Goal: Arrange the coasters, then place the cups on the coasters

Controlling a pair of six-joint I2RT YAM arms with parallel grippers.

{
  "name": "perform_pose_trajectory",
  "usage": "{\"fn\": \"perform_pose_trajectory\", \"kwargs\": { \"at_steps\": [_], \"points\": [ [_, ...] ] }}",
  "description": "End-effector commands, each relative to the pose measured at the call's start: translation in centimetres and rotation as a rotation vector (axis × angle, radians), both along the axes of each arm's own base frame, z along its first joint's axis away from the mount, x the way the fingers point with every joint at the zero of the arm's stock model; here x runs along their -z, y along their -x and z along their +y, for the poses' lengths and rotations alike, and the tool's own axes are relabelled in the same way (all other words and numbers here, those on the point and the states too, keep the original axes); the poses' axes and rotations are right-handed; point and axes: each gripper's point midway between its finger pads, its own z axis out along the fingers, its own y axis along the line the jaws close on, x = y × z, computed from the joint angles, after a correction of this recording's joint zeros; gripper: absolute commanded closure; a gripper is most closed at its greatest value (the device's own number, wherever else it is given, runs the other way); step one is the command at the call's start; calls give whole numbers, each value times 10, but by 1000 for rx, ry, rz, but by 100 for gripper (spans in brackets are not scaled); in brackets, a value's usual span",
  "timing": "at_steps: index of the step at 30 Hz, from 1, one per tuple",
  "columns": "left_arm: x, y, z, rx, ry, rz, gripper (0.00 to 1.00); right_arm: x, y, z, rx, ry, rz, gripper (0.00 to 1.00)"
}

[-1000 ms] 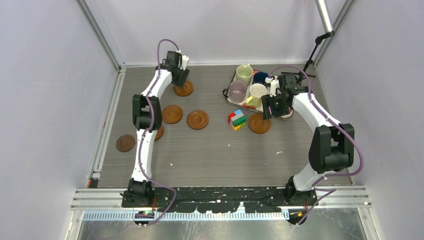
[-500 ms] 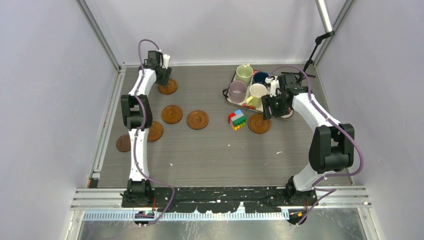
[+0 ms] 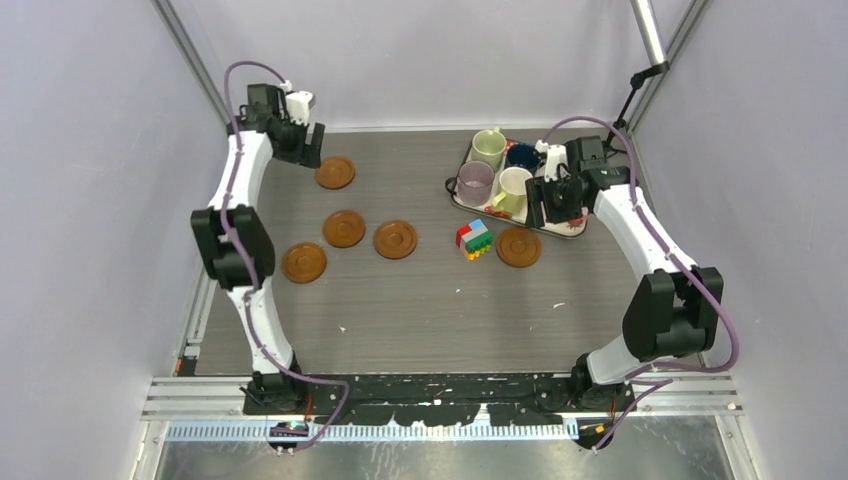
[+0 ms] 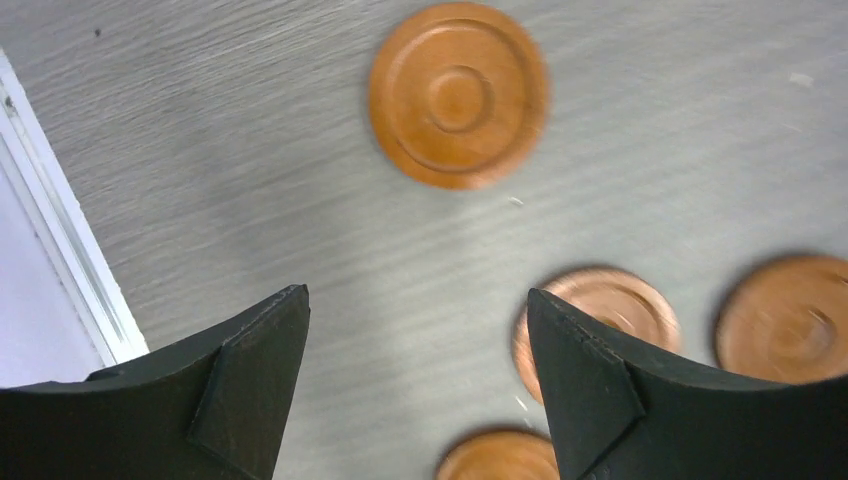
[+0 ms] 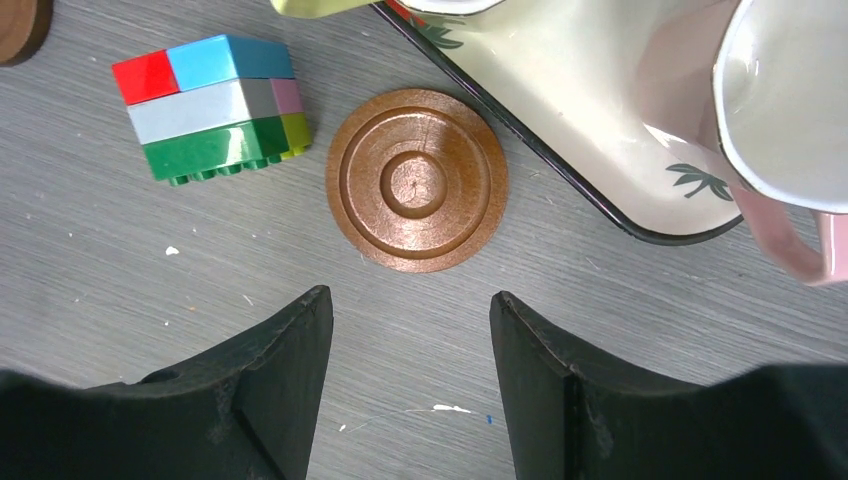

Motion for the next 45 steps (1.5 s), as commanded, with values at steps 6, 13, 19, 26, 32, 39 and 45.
{"fn": "perform_pose_trajectory", "kwargs": {
  "at_steps": [6,13,19,26,32,39,45],
  "points": [
    [-15,105,-90,326,102,38,17,16,-2,6,-9,-25,1,36],
    [-22,121,-125,361,173,28,16,59,-13,-12,42,78,88,38],
    [-30,123,-129,353,198,-9,16,94,-20,-26,78,157,112,39],
    [-34,131,-125,340,186,-29,16,117,-10,-20,45,133,189,41],
    [-32,137,-118,321,159,-40,15,132,19,-10,-26,82,293,45],
    [-33,138,-116,309,159,-46,15,134,50,-7,-71,55,343,52],
    [-32,135,-116,297,167,-41,15,128,32,-15,25,68,242,51]
  ]
}}
